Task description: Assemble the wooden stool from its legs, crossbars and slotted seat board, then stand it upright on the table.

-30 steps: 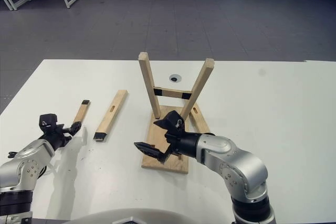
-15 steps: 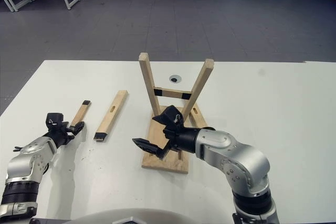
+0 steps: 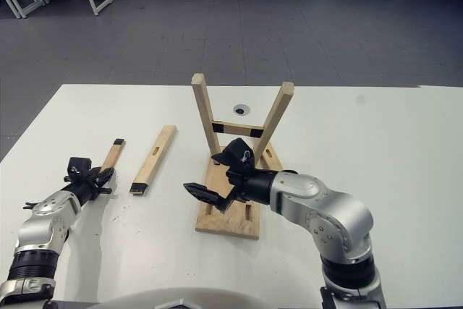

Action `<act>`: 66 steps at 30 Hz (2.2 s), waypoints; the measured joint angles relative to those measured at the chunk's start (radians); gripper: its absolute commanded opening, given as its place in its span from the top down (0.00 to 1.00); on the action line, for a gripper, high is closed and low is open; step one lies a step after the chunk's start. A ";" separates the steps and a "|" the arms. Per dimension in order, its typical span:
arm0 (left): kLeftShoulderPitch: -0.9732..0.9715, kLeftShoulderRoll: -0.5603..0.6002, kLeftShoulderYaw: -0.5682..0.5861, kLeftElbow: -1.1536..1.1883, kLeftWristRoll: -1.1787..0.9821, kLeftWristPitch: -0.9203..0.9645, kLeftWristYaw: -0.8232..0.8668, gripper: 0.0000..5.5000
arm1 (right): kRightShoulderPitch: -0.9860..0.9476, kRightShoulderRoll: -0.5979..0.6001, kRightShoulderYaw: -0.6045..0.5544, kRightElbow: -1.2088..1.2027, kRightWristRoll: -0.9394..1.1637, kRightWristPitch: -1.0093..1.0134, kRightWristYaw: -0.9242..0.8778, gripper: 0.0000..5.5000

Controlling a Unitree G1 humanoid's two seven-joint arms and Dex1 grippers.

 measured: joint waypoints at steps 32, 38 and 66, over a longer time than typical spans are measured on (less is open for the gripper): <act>0.313 -0.226 -0.446 -1.050 0.475 -0.193 0.181 0.76 | -0.449 0.475 -0.473 0.509 0.587 0.165 -0.413 0.34; 0.317 -0.229 -0.443 -1.013 0.470 -0.208 0.171 0.76 | -0.448 0.425 -0.429 0.528 0.743 0.118 -0.433 0.55; 0.254 -0.276 -0.476 -1.114 0.482 -0.023 0.117 0.76 | -0.377 0.258 -0.204 0.519 0.559 -0.130 -0.380 0.80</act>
